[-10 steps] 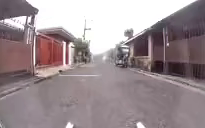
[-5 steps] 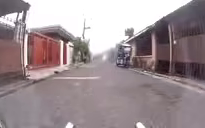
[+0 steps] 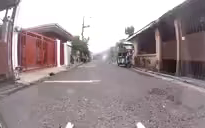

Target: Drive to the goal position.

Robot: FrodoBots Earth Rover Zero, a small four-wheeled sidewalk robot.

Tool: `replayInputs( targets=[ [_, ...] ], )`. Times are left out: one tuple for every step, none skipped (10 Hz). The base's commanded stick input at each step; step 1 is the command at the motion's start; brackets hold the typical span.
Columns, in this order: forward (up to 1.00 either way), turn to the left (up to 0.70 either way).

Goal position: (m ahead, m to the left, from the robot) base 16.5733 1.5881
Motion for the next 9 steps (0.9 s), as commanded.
replayInputs(
  targets=[
    [1.0,-0.04],
    [1.0,-0.04],
    [1.0,-0.04],
    [1.0,-0.04],
    [1.0,-0.04],
    [1.0,-0.04],
    [1.0,-0.04],
    [1.0,-0.04],
    [1.0,-0.04]
  ],
)
